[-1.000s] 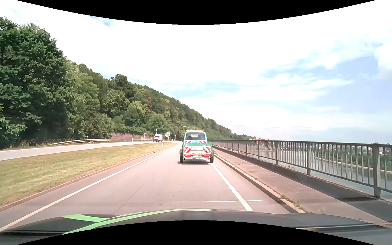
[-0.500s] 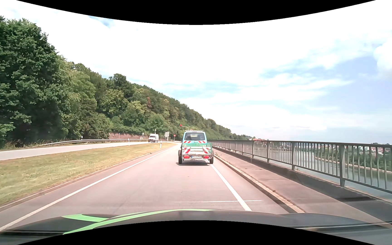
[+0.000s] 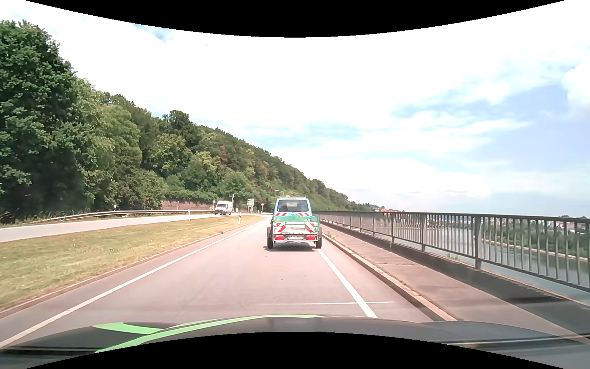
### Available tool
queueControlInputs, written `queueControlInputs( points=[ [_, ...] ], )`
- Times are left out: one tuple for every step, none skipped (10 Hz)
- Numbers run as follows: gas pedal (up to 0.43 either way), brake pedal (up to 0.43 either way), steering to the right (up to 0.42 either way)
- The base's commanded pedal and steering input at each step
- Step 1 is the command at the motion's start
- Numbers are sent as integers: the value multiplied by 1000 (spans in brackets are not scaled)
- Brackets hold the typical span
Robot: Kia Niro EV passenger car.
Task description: Follow the waypoints while adhering to traffic rules and regulations
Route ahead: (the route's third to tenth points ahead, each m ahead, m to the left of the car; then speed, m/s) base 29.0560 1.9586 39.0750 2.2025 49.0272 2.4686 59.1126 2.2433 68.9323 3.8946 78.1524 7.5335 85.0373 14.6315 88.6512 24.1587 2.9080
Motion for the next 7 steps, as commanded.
queueControlInputs(
  points=[
    [20, 0, -1],
    [20, 0, -2],
    [20, 0, -2],
    [20, 0, -2],
    [0, 0, -2],
    [0, 0, -3],
    [0, 0, -2]
  ],
)
